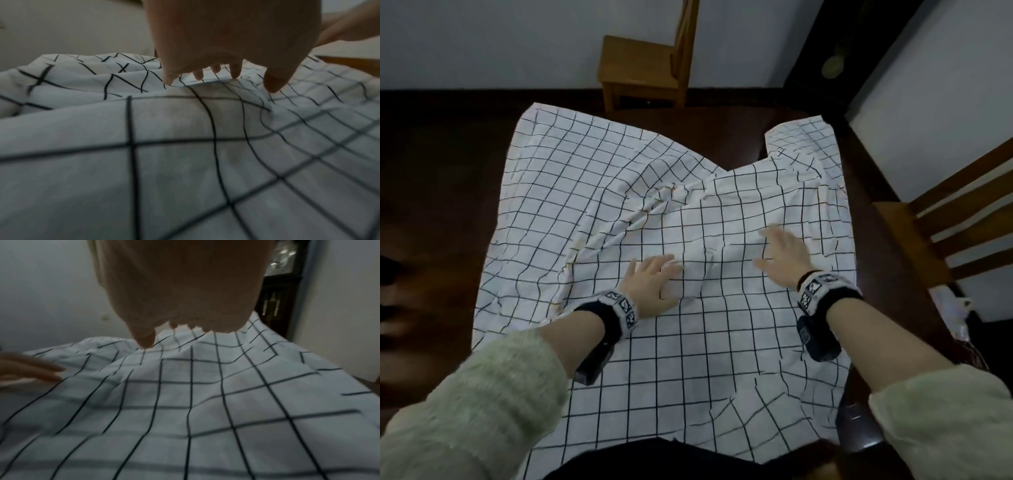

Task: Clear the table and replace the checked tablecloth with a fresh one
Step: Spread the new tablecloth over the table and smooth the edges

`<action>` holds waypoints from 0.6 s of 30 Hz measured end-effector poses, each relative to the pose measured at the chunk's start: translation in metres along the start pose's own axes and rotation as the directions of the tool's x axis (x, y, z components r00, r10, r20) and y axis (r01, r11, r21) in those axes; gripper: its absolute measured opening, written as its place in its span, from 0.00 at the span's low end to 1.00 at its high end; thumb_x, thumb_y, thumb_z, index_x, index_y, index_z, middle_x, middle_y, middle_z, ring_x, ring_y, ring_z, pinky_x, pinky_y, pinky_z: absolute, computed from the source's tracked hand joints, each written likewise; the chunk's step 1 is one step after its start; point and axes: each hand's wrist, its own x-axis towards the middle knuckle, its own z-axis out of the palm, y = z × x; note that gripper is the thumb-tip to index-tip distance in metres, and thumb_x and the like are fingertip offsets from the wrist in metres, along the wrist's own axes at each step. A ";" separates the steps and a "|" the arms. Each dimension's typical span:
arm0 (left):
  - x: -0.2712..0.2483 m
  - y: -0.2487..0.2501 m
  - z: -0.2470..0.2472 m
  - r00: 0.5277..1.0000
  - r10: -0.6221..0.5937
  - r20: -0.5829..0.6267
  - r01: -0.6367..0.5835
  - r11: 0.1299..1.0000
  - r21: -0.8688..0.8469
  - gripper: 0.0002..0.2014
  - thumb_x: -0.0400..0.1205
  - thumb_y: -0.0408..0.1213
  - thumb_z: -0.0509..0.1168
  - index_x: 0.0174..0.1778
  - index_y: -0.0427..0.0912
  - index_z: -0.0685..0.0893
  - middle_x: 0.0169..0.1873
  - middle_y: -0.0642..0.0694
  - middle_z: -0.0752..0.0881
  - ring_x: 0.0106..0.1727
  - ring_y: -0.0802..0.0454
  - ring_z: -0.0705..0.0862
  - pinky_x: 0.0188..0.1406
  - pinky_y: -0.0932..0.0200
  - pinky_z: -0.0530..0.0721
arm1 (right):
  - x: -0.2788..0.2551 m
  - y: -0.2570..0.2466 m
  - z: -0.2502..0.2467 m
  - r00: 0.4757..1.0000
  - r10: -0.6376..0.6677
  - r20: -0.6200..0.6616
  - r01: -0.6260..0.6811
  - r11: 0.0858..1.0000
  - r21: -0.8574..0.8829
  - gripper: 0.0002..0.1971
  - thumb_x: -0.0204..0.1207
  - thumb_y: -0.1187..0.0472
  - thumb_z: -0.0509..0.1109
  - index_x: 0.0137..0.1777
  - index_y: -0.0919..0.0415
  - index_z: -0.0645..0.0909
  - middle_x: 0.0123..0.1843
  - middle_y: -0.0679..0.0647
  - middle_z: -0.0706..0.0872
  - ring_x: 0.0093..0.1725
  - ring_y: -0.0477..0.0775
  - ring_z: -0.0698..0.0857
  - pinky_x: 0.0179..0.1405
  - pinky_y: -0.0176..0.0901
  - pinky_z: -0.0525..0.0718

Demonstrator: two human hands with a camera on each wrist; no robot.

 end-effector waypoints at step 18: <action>-0.124 0.016 0.068 0.887 0.192 0.421 -0.350 0.874 0.338 0.51 0.72 0.68 0.65 0.82 0.63 0.38 0.82 0.52 0.32 0.83 0.46 0.34 0.80 0.33 0.47 | -0.156 0.025 0.080 0.842 0.286 0.458 -0.133 0.932 -0.337 0.38 0.78 0.55 0.66 0.84 0.44 0.51 0.86 0.45 0.52 0.83 0.55 0.57 0.78 0.71 0.59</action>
